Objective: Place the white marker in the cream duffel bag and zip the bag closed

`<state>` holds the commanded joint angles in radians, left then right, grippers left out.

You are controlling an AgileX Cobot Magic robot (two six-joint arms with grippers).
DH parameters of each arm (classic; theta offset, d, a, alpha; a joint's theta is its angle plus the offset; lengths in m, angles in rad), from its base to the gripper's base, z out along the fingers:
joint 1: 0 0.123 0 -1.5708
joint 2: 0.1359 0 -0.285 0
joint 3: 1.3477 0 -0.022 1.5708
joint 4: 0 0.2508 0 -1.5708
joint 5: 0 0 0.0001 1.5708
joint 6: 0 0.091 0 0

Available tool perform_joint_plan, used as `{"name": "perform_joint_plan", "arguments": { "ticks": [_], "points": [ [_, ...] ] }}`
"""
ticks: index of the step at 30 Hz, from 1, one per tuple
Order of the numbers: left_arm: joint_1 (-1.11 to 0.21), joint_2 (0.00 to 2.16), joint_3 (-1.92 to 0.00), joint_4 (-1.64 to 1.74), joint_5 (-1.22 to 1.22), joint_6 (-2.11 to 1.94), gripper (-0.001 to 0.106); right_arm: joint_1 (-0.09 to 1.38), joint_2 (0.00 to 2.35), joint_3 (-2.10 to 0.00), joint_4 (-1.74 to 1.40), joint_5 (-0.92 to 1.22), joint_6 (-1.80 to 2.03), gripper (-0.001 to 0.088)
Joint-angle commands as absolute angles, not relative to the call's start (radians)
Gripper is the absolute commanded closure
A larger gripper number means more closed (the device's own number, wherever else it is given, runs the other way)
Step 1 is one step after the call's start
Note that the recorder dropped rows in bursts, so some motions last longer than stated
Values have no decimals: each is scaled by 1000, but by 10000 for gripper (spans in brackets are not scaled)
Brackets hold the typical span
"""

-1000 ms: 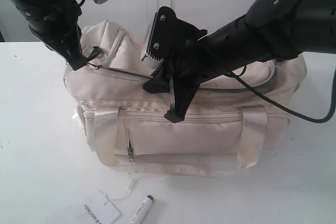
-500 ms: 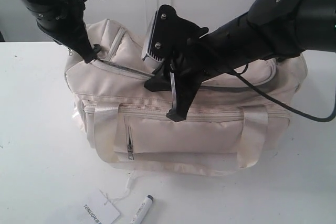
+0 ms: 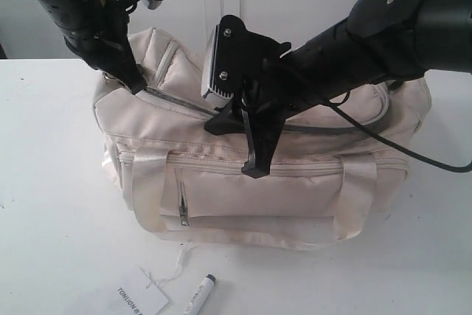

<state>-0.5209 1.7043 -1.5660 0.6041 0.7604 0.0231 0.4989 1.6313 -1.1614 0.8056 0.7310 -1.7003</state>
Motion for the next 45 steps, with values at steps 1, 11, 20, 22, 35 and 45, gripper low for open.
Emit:
{"name": "perform_joint_plan", "arguments": {
  "ticks": [1, 11, 20, 22, 35, 45],
  "points": [
    [-521, 1704, -1566, 611, 760, 23, 1053, 499, 1631, -1161, 804, 731, -1700, 868],
    [-518, 1707, -1566, 644, 756, 23, 1053, 499, 1631, -1161, 777, 748, -1700, 868],
    [-510, 1714, -1566, 621, 785, 0, 1053, 499, 1633, -1161, 777, 733, -1699, 868],
    [-510, 1714, -1566, 579, 785, -11, 1053, 499, 1633, -1161, 777, 733, -1699, 868],
    [-510, 1681, -1566, 246, 849, 135, 1053, 499, 1633, -1161, 777, 689, -1578, 868],
    [-510, 1681, -1576, 64, 904, 264, 1053, 499, 1633, -1161, 777, 641, -1479, 868]
  ]
}}
